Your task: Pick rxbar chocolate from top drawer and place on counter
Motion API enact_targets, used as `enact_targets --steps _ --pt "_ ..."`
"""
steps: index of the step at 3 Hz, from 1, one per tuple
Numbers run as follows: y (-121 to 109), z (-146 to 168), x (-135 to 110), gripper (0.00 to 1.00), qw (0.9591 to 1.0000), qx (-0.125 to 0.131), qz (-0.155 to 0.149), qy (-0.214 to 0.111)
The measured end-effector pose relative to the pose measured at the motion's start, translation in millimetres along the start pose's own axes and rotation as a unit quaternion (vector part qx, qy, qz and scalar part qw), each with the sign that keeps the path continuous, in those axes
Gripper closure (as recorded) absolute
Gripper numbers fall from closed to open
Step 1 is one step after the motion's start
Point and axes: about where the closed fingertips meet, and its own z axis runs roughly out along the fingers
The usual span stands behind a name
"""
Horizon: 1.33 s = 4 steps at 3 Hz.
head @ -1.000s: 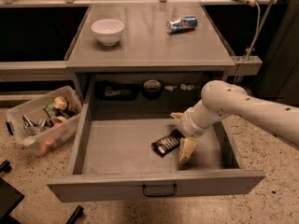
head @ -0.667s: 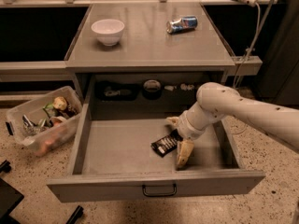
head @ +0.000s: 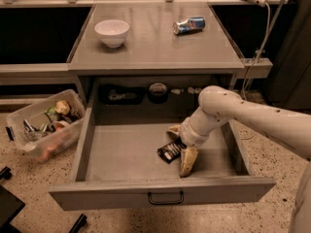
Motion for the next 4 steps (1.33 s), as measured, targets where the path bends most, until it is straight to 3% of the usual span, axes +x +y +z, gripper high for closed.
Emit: enact_targets --steps 3,4 --pt "0.0 0.1 0.0 0.89 1.0000 0.000 0.000 0.000" --pt "0.0 -0.1 -0.1 1.00 1.0000 0.000 0.000 0.000"
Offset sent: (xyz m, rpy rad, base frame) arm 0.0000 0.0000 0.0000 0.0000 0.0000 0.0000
